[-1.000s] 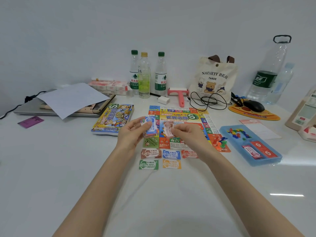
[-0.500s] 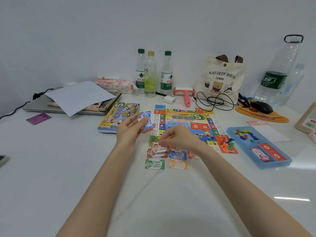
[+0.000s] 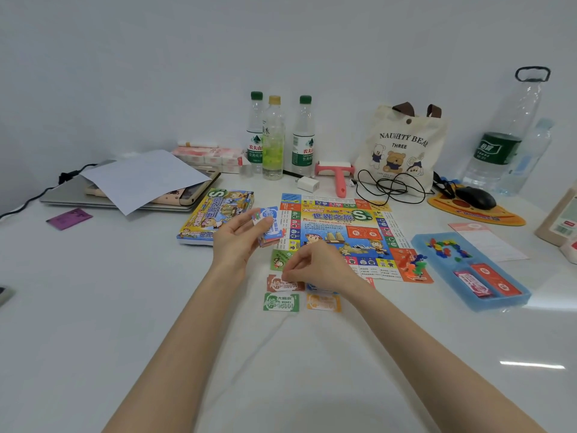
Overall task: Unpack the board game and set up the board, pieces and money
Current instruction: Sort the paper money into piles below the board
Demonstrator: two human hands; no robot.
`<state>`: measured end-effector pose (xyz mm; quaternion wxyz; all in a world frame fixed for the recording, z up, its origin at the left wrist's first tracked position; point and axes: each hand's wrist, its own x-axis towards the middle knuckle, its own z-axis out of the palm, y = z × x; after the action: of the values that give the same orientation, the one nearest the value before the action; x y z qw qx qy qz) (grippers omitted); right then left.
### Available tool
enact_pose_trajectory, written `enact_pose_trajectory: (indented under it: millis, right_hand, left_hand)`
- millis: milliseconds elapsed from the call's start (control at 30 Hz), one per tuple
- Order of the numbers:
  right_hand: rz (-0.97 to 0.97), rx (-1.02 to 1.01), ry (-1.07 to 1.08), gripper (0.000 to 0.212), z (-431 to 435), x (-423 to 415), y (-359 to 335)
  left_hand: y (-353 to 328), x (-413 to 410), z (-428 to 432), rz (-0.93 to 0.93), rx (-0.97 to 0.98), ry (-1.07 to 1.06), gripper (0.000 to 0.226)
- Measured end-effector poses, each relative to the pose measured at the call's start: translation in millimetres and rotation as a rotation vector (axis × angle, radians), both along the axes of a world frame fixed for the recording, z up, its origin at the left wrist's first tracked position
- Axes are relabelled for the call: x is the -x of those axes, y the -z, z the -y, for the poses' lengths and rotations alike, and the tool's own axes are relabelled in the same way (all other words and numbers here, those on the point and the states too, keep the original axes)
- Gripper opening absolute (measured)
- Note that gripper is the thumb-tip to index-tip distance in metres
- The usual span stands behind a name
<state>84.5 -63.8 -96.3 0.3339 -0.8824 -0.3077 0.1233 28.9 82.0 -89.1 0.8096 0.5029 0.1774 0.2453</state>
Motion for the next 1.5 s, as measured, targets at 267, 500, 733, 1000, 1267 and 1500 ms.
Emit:
enact_pose_trajectory:
  millis: [267, 500, 733, 1000, 1267, 1500]
  right_hand:
    - [0.121, -0.013, 0.073, 0.017, -1, 5, 7]
    - [0.076, -0.133, 0.122, 0.006, 5, 4, 6]
    - [0.014, -0.456, 0.193, 0.009, 15, 5, -11]
    - [-0.098, -0.604, 0.292, 0.015, 18, 6, -9]
    - [-0.109, -0.575, 0.225, 0.009, 30, 0, -15]
    - [-0.078, -0.423, 0.148, 0.015, 45, -6, -22]
  left_hand:
    - [-1, 0, 3, -0.018, -0.023, -0.003, 0.026]
    - [-1, 2, 3, -0.027, -0.019, 0.006, 0.027]
    - [-6, 2, 17, 0.006, 0.031, 0.101, 0.031]
    - [-4, 1, 37, 0.016, 0.068, 0.161, 0.032]
    - [-1, -1, 35, -0.034, 0.022, 0.190, 0.046]
    - [-5, 2, 36, -0.045, 0.038, 0.172, 0.043]
